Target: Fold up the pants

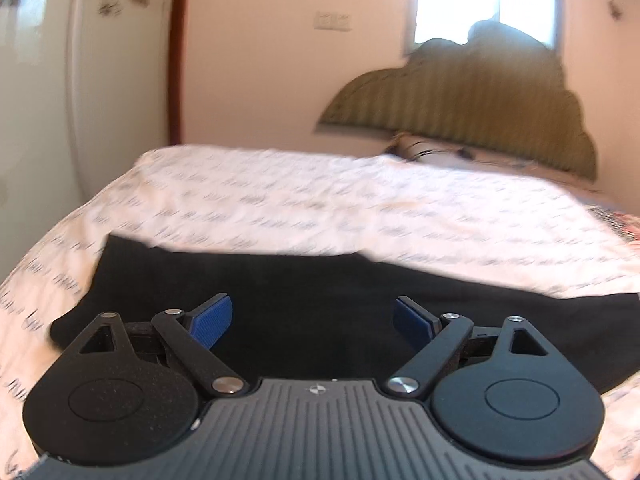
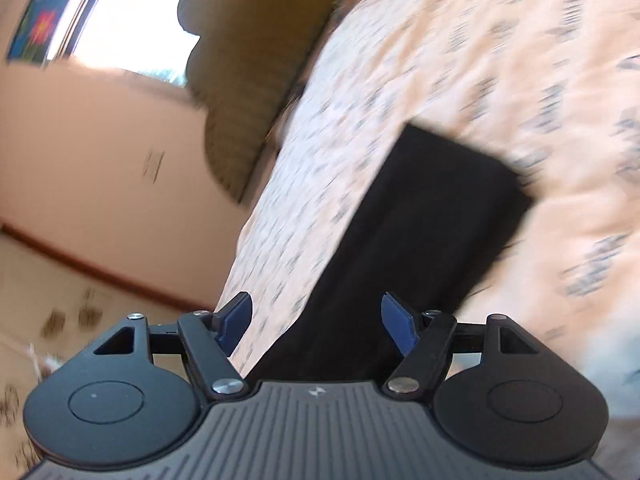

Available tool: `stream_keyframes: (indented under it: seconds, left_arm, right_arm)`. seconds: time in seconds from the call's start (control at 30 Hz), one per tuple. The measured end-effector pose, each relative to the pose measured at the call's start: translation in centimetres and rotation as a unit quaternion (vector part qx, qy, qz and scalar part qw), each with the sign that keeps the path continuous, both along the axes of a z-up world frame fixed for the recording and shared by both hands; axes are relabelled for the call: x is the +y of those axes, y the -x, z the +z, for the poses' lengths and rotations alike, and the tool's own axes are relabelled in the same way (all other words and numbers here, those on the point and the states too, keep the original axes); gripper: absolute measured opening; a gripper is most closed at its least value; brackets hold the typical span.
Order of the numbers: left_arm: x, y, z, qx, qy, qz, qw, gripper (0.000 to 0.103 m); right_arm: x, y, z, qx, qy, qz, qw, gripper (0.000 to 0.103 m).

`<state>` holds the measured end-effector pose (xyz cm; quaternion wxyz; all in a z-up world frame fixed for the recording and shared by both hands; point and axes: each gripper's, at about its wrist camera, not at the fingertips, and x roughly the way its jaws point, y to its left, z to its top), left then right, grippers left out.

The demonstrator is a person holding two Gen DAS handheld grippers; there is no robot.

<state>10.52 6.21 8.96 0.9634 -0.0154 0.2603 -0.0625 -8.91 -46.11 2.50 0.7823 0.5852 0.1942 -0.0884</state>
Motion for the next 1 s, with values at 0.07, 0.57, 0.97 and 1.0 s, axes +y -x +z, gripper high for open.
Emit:
stream_keyframes:
  seconds: [0.07, 0.57, 0.97, 1.0]
  left_arm:
    - [-1.8, -0.3, 0.5, 0.001, 0.000, -0.020, 0.9998, 0.094]
    - [-11.5, -0.4, -0.3, 0.022, -0.041, -0.109, 0.9930, 0.094]
    - [-13.4, -0.9, -1.7, 0.047, -0.054, -0.120, 0.9901, 0.094]
    - [-13.7, -0.9, -1.7, 0.048, -0.056, -0.121, 0.9899, 0.094]
  right_arm:
    - [-1.5, 1.0, -1.2, 0.013, -0.039, -0.024, 0.999, 0.072]
    - [-3.5, 0.7, -3.4, 0.045, -0.041, -0.076, 0.995, 0.071]
    - [-0.9, -1.5, -2.9, 0.016, -0.032, -0.007, 0.999, 0.080]
    - [-1.3, -1.4, -2.9, 0.014, -0.028, -0.022, 0.999, 0.079]
